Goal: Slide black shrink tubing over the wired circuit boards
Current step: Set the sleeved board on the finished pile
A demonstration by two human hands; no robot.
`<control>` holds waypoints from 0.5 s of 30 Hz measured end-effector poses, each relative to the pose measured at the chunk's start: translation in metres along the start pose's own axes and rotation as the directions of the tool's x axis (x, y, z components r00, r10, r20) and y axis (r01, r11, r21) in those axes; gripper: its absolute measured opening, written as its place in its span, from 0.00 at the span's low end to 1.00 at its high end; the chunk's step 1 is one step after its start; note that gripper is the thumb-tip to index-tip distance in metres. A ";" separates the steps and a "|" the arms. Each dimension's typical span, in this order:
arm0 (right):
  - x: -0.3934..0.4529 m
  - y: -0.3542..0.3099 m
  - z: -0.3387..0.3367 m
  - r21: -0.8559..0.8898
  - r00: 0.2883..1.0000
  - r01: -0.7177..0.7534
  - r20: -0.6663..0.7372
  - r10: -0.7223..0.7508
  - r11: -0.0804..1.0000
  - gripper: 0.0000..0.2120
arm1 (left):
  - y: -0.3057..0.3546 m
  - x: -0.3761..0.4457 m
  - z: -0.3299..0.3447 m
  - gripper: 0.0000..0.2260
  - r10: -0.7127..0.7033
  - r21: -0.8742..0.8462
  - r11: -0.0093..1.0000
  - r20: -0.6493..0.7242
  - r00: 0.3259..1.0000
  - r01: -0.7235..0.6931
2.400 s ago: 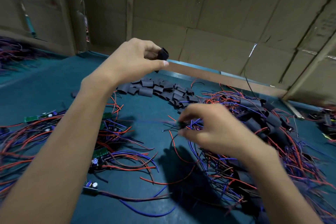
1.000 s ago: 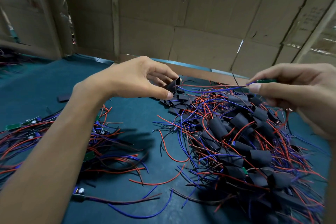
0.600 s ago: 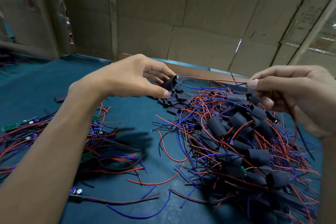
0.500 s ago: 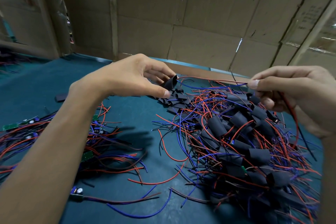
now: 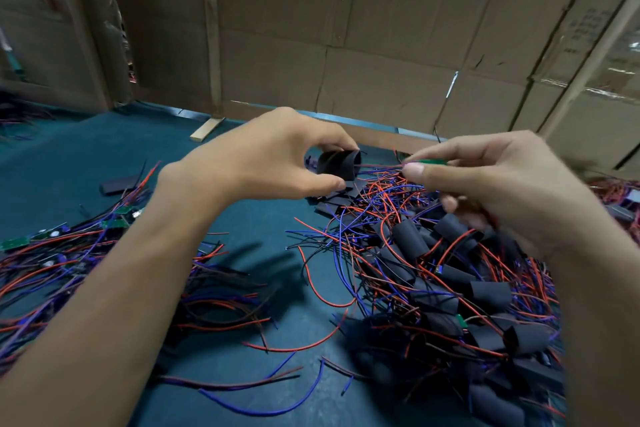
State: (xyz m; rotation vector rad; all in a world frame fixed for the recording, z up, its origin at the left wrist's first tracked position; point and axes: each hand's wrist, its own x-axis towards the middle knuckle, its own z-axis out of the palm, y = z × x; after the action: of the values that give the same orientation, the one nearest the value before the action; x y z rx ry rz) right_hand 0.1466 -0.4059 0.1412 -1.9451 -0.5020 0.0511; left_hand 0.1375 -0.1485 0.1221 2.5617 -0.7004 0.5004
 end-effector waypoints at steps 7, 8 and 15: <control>0.009 0.007 0.032 0.021 0.986 0.020 0.164 -0.023 1.000 0.06 | 0.020 0.006 0.003 0.18 0.175 0.103 0.980 -0.021 0.984 -0.172; 0.009 0.006 0.029 0.076 0.986 0.007 0.166 -0.020 0.997 0.09 | 0.020 0.005 0.002 0.19 0.181 0.110 0.978 -0.034 0.983 -0.176; 0.003 -0.001 0.016 0.428 0.996 -0.007 0.081 -0.031 0.904 0.20 | 0.020 0.005 -0.002 0.17 0.221 0.168 0.965 -0.093 0.971 -0.203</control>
State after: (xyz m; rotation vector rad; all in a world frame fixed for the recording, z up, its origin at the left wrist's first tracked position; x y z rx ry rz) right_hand 0.1454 -0.3907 0.1358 -1.5110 -0.5118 0.2210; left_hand 0.1307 -0.1648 0.1321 2.5913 -0.9346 0.7916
